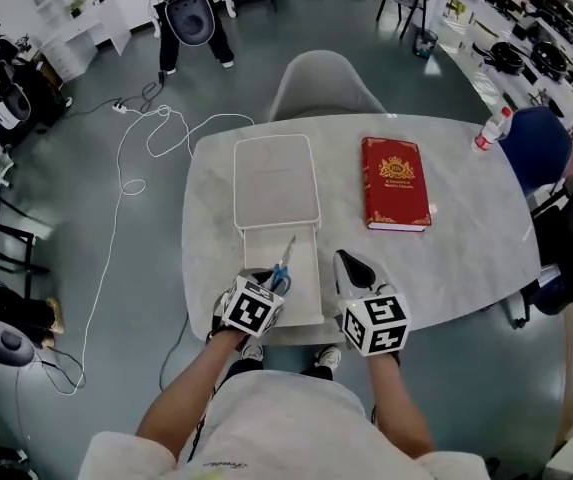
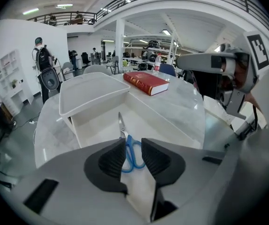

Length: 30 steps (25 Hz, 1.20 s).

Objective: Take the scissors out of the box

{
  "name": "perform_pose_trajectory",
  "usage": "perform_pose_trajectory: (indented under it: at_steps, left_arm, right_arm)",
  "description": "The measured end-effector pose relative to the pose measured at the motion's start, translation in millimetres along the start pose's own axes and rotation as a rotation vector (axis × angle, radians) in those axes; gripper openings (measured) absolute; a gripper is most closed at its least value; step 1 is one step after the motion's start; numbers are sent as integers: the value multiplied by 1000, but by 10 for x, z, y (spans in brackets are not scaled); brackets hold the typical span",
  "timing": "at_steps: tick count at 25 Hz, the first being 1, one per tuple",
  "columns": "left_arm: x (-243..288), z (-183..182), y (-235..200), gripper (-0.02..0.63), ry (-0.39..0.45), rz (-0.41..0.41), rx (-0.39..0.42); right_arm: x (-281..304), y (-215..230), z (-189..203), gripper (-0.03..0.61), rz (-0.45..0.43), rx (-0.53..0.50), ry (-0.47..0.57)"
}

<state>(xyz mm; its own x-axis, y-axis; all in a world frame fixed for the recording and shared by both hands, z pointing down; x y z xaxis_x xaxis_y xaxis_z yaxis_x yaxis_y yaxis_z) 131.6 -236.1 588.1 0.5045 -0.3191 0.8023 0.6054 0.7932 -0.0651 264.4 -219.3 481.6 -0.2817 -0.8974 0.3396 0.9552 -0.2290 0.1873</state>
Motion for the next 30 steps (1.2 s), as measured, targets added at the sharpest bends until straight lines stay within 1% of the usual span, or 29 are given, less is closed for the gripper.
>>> perform_pose_trajectory:
  at_steps: [4,8,11,17,24,30]
  left_arm:
    - [119,10,0,86,-58,-35,-19]
    - [220,37,-10,97,-120,-69,-38]
    - [277,31,-39,97,-158,-104,-47]
    - [395,85,-29,97,-241,-143,-47]
    - [479,117,-62,98,-302,-183,-75]
    - [545,105,-64,100,-326,-207,-95]
  right_arm:
    - [77,83,49,5,-57,4,-16]
    - [125,140,55,5,-111,-13,-30]
    - [156,212,53,5,-136,-18,-38]
    - [172,271,50,5,-190,-36,-48]
    - [177,403,24,5,-226,-53,-51]
    - [203,521,-10,6,-245,-58,-51]
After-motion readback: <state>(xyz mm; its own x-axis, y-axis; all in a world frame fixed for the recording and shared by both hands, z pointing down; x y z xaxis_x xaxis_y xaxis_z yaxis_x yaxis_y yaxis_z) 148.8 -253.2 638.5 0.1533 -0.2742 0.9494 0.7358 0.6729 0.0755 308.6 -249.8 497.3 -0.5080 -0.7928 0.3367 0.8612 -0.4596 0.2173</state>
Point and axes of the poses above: the fingertips, and each gripper's own axes: x forward along the fingers, y to its right, z out of its underside, the point moved 2 cm from there along -x, backward along the fingers, and after that the axes turned 1 degree about y, right-handed, at the moved point
